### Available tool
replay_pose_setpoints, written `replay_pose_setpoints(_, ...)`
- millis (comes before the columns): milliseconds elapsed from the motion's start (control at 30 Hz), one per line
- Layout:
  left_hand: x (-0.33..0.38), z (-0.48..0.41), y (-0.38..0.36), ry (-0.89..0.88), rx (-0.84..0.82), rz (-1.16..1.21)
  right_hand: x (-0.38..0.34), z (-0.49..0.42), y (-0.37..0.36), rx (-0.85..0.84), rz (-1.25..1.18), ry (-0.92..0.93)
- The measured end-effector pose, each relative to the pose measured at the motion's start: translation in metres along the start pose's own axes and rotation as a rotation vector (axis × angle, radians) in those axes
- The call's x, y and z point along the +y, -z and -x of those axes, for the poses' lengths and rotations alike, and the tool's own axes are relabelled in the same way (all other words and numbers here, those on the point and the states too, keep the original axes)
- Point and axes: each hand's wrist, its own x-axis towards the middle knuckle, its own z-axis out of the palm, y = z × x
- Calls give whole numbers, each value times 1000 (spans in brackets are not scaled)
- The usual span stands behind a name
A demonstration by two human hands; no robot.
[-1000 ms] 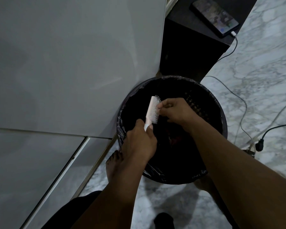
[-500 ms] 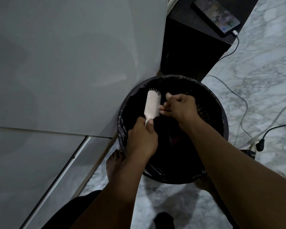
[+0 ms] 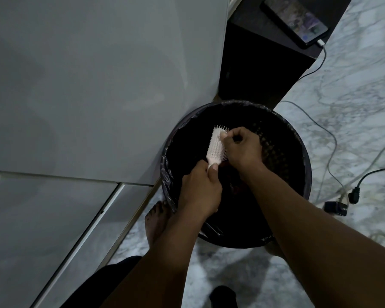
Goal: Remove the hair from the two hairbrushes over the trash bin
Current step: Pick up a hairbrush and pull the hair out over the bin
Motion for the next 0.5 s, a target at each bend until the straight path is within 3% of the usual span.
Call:
replay_pose_setpoints(167, -1, 2, -3, -26, -39, -43, 6, -4, 5, 86, 19, -95)
replay_pose_setpoints(233, 0, -1, -1, 1, -20, -27, -1, -3, 6, -9, -73, -153)
replay_pose_setpoints(367, 2, -6, 5, 100, 20, 63, -18, 10, 7, -379, -287, -131)
replay_pose_setpoints(500, 1, -1, 4, 84, -11, 84, -16, 12, 9, -360, -273, -94)
